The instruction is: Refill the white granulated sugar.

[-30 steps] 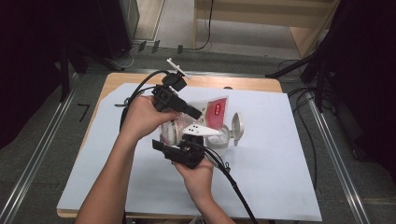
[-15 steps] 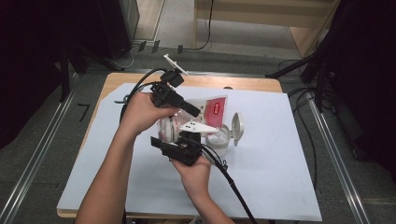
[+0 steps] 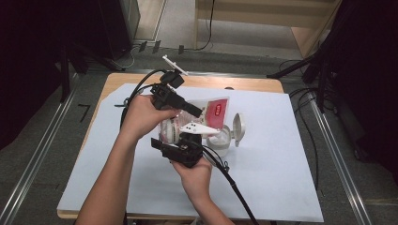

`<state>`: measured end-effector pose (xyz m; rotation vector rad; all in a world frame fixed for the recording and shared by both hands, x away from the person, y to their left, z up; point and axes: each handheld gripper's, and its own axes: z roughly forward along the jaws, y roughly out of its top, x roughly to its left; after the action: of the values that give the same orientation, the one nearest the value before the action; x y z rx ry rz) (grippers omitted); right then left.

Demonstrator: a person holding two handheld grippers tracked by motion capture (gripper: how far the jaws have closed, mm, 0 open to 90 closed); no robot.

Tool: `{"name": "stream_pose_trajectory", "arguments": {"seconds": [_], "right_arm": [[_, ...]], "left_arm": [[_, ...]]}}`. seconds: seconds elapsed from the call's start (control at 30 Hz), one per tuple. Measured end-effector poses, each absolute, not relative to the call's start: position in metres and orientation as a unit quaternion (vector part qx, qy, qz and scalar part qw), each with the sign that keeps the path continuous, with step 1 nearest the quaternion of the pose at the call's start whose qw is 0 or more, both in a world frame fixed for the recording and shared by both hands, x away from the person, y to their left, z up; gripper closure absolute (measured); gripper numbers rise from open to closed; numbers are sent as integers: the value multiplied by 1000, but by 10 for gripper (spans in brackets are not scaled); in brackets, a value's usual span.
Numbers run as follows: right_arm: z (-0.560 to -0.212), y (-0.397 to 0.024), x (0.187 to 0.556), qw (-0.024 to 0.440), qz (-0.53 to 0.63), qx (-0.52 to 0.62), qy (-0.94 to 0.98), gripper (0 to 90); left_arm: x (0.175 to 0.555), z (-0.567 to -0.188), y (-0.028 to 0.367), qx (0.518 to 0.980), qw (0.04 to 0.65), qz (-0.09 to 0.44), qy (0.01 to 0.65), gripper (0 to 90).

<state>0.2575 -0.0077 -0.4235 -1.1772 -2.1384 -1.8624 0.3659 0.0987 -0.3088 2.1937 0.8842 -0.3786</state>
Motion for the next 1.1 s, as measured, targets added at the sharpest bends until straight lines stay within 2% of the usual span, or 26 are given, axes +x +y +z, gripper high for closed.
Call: {"name": "stream_pose_trajectory", "arguments": {"seconds": [0.83, 1.1], "right_arm": [[-423, -9, 256, 31, -595, -377, -709, 616], [-422, -9, 255, 28, -597, -375, -709, 619]], "left_arm": [[366, -313, 100, 848, 370, -151, 348, 842], [366, -312, 100, 843, 372, -156, 356, 817]]}}
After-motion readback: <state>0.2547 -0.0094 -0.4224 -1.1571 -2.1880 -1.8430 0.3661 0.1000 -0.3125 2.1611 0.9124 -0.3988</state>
